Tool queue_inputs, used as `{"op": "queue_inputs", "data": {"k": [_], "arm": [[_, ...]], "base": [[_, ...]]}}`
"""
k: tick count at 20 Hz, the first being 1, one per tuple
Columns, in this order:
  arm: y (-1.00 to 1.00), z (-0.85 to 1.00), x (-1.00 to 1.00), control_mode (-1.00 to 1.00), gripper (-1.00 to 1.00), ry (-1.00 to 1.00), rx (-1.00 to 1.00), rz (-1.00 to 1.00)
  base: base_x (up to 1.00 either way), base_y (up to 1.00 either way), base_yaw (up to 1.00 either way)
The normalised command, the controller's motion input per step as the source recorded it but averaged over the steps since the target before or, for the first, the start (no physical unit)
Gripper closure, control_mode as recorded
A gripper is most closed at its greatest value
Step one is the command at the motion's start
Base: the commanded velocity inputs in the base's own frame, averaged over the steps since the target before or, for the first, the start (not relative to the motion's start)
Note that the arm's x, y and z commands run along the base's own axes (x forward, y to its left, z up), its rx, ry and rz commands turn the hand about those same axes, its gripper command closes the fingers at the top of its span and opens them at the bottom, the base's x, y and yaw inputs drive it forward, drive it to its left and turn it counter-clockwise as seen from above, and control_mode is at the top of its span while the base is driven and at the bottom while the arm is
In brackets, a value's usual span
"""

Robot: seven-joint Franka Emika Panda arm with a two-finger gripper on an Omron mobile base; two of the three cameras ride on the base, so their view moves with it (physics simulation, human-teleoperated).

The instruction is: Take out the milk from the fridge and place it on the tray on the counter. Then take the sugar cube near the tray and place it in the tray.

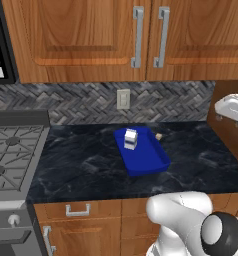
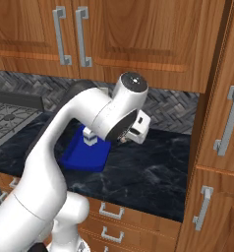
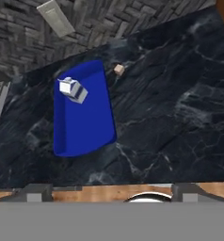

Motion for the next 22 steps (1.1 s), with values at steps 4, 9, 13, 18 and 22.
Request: {"op": "queue_inputs", "data": {"k": [4, 9, 13, 18, 22], "arm": [[0.02, -0.49, -0.02, -1.00, -1.00, 0.00, 0.02, -0.05], [0.00, -0.56, 0.04, -1.00, -1.00, 0.08, 0.00, -0.15], [0.00, -0.51, 0.28, -1.00, -1.00, 0.30, 0.00, -0.22], [0.01, -0.50, 0.21, -1.00, -1.00, 0.29, 0.00, -0.28], [0.00, -0.43, 0.12, -1.00, -1.00, 0.16, 0.00, -0.23]], "base": [[0.00, 0.00, 0.00], [0.00, 0.00, 0.00], [0.00, 0.00, 0.00], [0.00, 0.00, 0.00], [0.00, 0.00, 0.00]]}}
